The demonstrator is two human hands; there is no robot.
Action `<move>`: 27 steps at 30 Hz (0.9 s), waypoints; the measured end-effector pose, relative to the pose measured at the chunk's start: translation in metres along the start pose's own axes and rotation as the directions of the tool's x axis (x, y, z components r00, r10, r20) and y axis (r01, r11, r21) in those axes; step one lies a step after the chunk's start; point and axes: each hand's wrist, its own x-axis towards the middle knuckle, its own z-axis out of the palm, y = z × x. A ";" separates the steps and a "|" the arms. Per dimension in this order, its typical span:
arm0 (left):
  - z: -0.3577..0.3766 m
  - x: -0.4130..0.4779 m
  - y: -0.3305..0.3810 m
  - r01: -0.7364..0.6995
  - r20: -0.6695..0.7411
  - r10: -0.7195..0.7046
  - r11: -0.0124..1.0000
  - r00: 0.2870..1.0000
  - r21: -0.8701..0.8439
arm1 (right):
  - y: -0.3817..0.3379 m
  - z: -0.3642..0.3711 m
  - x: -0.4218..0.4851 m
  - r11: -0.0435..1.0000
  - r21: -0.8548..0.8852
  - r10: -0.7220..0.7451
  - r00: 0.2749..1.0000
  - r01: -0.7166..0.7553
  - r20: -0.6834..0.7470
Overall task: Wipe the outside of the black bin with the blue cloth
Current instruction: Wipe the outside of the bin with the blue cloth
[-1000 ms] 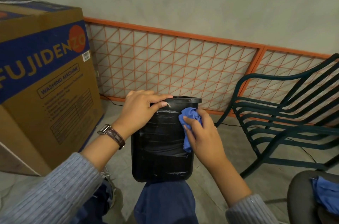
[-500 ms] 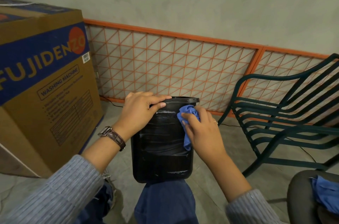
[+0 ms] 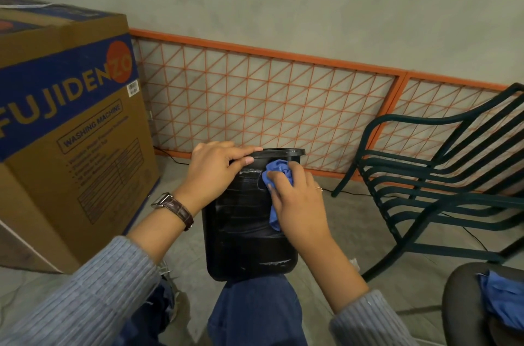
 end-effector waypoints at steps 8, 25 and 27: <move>-0.002 0.000 -0.002 0.013 0.012 -0.013 0.999 1.000 -0.033 | 0.014 -0.007 -0.001 0.984 0.014 -0.176 0.983 0.175 0.054; 0.002 0.006 0.001 0.014 0.030 -0.012 0.997 0.999 -0.077 | 0.002 0.005 -0.011 0.979 0.029 -0.202 0.979 0.200 0.042; 0.000 0.005 -0.002 0.019 0.013 -0.017 0.994 1.000 -0.109 | 0.013 0.003 -0.015 0.969 0.020 -0.246 0.965 0.245 0.088</move>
